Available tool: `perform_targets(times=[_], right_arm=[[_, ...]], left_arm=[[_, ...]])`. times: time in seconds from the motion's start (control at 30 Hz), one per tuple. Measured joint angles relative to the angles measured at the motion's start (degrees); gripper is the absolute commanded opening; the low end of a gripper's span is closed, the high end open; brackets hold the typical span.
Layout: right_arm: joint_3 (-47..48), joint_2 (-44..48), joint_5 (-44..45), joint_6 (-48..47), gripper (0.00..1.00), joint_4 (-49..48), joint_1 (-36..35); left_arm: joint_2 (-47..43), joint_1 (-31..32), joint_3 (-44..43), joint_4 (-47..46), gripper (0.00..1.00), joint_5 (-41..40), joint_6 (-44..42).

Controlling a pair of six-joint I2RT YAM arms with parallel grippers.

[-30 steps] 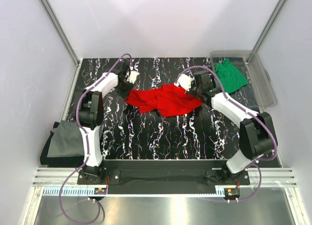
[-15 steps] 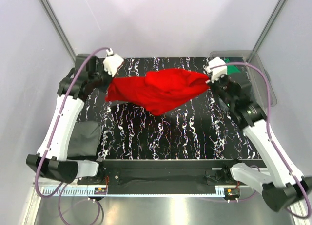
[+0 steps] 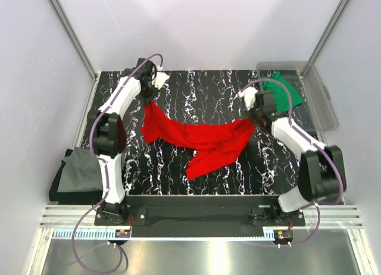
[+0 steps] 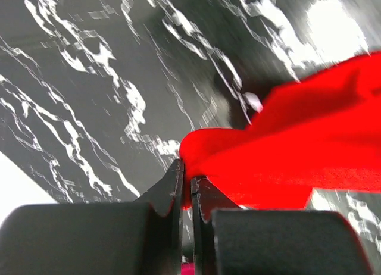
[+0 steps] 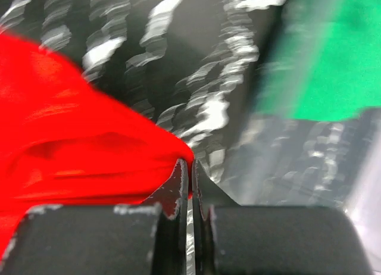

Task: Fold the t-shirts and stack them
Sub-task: Flatten the tshirt out

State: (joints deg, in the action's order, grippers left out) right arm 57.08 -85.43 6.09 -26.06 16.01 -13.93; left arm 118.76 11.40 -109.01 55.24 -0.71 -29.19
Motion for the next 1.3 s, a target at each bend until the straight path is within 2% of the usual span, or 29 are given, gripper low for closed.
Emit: perform_targets(times=[0.03, 0.07, 0.13, 0.17, 0.2, 0.27, 0.3, 0.37, 0.5, 0.67, 0.8, 0.93, 0.97, 1.03, 1.3], right_arm=[[2.80, -2.47, 0.26, 0.39, 0.02, 0.07, 2.29], [5.29, -4.15, 0.28, 0.57, 0.17, -0.11, 3.91], [10.12, -6.25, 0.50, 0.81, 0.37, -1.44, 6.38], [12.15, -6.51, 0.52, 0.79, 0.47, -2.16, 7.15], [13.33, -6.51, 0.55, 0.39, 0.58, -2.64, 7.41], [15.28, -6.10, 0.02, -0.68, 0.61, -3.30, 7.41], [15.32, -5.62, -0.81, -1.62, 0.63, -3.48, 7.23], [14.27, -4.28, -3.17, -3.45, 0.63, -2.73, 6.88], [10.69, -1.38, -9.40, -8.35, 0.62, 0.17, 5.55], [9.86, -2.16, -16.04, -14.45, 0.59, 3.23, 0.28], [14.47, -9.14, -18.45, -16.87, 0.59, 3.93, -3.63], [22.88, -19.37, -19.19, -17.20, 0.59, 3.80, -4.87], [24.72, -21.31, -19.06, -17.09, 0.60, 4.15, -4.87], [28.11, -24.57, -18.86, -16.74, 0.60, 4.31, -4.87], [32.61, -27.04, -18.60, -15.37, 0.60, 4.92, -4.87]], left_arm=[[2.58, 0.00, -2.56, -0.35, 0.13, -0.74, 0.92], [4.22, 0.00, -4.42, -0.50, 0.26, -1.55, 1.70], [5.57, 0.00, -6.36, -0.83, 0.44, -3.17, 3.37], [5.62, 0.00, -6.71, -1.01, 0.58, -3.98, 4.24], [5.53, 0.00, -6.80, -1.14, 0.62, -4.55, 4.85], [4.74, 0.00, -6.51, -1.57, 0.68, -5.62, 6.80], [3.63, 0.00, -4.83, -2.99, 0.73, -6.03, 7.45], [0.07, 0.00, 0.02, -4.33, 0.77, -6.21, 8.70], [-8.13, 0.31, 8.52, -4.79, 0.76, -5.38, 9.99], [-12.02, 1.27, 11.17, -5.90, 0.74, -1.57, 10.43], [-11.56, 1.66, 12.52, -6.25, 0.73, 3.32, 11.45], [-9.14, 2.03, 12.57, -6.34, 0.69, 6.10, 12.57], [-8.07, 2.08, 12.33, -6.36, 0.61, 6.32, 12.61], [-5.51, 2.14, 11.39, -6.25, 0.55, 6.51, 12.61], [0.33, 2.16, 8.50, -5.49, 0.55, 5.84, 10.45]])
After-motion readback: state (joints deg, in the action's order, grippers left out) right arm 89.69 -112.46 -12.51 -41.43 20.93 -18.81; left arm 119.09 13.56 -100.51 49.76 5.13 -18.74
